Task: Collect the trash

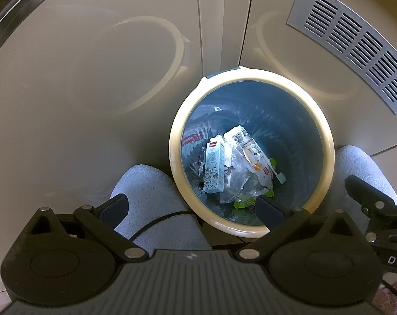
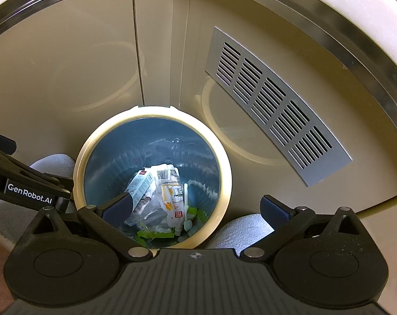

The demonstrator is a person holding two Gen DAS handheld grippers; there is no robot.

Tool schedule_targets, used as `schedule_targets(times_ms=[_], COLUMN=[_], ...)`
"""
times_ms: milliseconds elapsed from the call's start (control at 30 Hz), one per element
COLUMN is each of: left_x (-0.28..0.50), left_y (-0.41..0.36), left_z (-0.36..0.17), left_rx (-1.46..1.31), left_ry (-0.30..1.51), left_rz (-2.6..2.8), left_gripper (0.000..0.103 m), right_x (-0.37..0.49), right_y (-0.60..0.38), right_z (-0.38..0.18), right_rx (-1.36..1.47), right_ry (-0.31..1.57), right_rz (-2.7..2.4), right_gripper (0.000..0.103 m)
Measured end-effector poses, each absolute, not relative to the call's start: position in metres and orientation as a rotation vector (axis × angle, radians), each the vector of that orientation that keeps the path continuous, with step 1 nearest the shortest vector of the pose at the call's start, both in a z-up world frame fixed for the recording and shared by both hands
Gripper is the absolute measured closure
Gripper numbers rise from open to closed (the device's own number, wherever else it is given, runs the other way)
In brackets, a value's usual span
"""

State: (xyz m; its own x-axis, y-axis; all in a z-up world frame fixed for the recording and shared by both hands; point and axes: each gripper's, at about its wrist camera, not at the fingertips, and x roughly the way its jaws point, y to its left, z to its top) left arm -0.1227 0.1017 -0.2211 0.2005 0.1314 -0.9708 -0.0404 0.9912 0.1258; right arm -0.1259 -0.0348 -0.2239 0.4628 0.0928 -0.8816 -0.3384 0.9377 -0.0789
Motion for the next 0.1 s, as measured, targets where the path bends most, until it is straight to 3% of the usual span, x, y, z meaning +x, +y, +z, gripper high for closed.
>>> schedule_targets(times_ms=[100], left_x=[-0.1241], left_y=[0.103], left_z=[-0.2195], left_rx=[0.077], left_ry=[1.355], left_rz=[0.123], left_gripper=[0.0], right_x=[-0.1264], right_y=[-0.0347], right_z=[-0.2236], right_rx=[-0.257], right_ry=[1.058], right_rz=[0.272], right_gripper=[0.0])
